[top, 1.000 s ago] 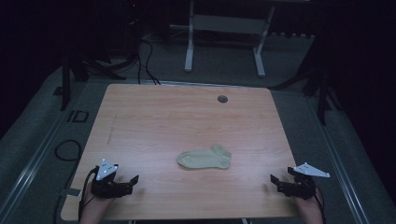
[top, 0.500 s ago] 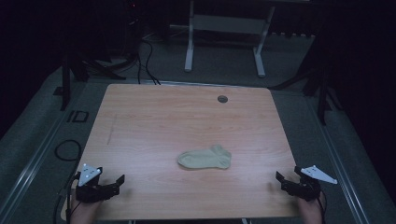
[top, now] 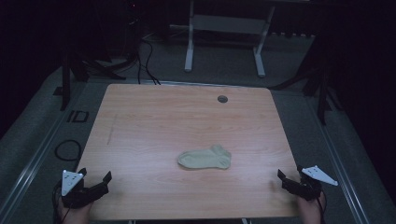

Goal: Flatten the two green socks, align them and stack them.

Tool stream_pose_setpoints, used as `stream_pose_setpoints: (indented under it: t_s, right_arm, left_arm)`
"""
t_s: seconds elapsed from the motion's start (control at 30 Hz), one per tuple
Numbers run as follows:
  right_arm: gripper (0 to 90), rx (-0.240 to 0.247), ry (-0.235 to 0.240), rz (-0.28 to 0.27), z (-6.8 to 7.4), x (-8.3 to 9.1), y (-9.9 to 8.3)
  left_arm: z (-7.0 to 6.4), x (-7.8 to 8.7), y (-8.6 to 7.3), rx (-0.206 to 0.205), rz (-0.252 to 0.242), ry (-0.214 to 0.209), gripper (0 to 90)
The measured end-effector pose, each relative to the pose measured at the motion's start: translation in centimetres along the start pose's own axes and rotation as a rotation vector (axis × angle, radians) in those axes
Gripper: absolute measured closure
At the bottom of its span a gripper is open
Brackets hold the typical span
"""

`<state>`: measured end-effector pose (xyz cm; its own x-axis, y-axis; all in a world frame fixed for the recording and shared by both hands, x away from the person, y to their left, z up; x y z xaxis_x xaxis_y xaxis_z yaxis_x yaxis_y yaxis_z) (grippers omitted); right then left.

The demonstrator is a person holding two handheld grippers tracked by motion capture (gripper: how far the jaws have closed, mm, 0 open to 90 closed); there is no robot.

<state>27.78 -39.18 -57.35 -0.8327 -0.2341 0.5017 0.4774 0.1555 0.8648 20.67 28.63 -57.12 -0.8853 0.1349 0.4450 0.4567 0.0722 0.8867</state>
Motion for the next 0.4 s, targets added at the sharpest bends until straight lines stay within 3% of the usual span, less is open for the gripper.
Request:
stream_pose_setpoints:
  t_s: [0.4]
  right_arm:
    - [13.7, 0.003, -0.012, 0.011, -0.11, -0.17, -0.09]
  left_arm:
    - [-0.36, -0.23, -0.21, -0.02, 0.01, -0.021, 7.7]
Point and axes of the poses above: each handheld gripper's, and its own axes: x roughly backward along the jaws, y roughly out of its top, z roughly to its left, the point moved 2 cm from there along -x, roughly forward along the jaws, and after that the axes turned 1 degree about x, right-handed, at the moved point
